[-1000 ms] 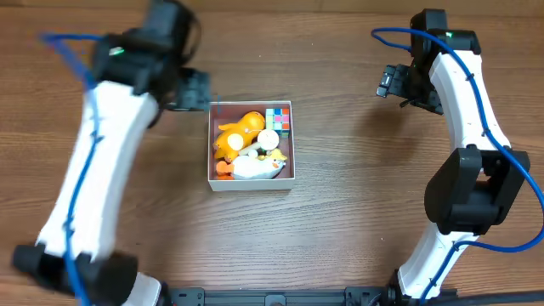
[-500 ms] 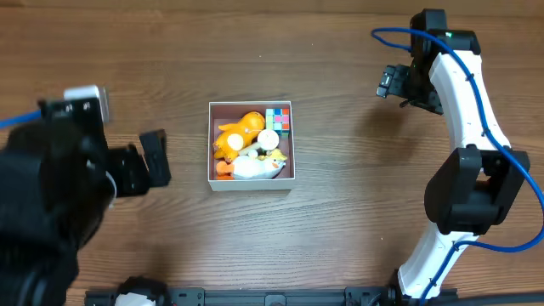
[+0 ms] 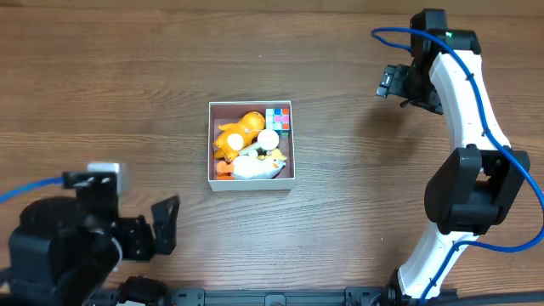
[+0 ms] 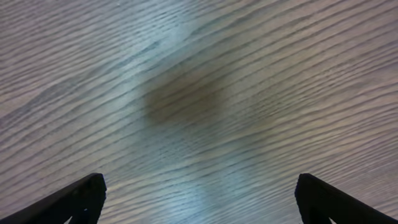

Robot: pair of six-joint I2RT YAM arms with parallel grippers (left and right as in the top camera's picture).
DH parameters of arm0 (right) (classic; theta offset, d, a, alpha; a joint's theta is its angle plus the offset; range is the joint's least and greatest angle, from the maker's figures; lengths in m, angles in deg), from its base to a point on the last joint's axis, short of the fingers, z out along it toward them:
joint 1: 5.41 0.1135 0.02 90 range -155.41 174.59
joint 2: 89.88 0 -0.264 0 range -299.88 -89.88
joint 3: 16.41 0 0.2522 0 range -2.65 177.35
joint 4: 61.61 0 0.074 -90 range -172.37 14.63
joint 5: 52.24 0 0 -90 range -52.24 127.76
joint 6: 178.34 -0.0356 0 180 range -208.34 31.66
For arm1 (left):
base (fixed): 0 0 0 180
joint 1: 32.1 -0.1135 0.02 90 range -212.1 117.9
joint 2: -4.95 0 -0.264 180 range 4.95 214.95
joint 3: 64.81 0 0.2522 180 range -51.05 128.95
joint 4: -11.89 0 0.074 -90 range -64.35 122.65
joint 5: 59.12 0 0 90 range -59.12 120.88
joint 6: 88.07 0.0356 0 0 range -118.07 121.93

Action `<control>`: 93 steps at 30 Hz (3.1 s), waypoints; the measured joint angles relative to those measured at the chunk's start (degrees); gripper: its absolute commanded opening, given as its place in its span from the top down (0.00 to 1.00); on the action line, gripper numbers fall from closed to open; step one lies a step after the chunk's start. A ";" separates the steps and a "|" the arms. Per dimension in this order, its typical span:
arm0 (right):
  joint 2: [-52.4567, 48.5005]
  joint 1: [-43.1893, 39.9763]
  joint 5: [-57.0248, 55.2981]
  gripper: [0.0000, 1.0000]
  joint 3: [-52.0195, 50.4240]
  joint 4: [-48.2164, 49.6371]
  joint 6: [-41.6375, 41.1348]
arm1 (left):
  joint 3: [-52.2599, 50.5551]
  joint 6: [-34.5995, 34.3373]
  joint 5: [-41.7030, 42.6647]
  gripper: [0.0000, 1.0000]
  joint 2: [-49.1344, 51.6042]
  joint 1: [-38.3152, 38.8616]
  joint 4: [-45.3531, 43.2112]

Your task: Pack container

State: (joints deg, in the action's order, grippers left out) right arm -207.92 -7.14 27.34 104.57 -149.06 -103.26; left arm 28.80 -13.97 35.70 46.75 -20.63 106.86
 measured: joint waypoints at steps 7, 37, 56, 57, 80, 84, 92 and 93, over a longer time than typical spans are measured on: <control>0.00 0.00 -0.09 0.00 -0.02 0.02 -0.02 | -33.53 22.08 8.31 0.00 0.66 0.00 -39.28; 0.00 0.00 -0.07 0.00 -0.02 0.02 0.00 | -75.28 31.41 9.31 0.00 -40.92 -10.08 -67.45; 8.46 2.25 -0.09 0.00 -0.94 0.02 0.00 | -75.28 31.41 9.27 0.00 -40.92 -10.08 -67.47; 12.70 3.43 -0.09 0.00 -1.16 0.24 -0.02 | -75.28 31.41 9.27 0.00 -40.96 -10.08 -67.47; 100.74 7.02 8.26 0.00 -81.59 59.82 -0.04 | -75.41 31.41 8.83 0.00 -41.18 -10.08 -67.56; 105.74 6.38 8.72 0.00 -88.24 62.62 -0.02 | -75.41 31.41 8.85 0.00 -41.16 -10.08 -67.56; 113.20 5.86 6.97 0.00 -95.71 62.07 -0.02 | -75.43 31.41 8.85 0.00 -41.18 -10.08 -67.56; 114.40 5.86 6.67 0.00 -96.00 62.12 1.20 | -75.43 31.41 8.83 0.00 -41.18 -10.08 -67.56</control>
State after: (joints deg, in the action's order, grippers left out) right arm -93.52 -1.29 34.01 8.57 -86.94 -102.06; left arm -46.63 17.43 44.53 5.57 -30.71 39.30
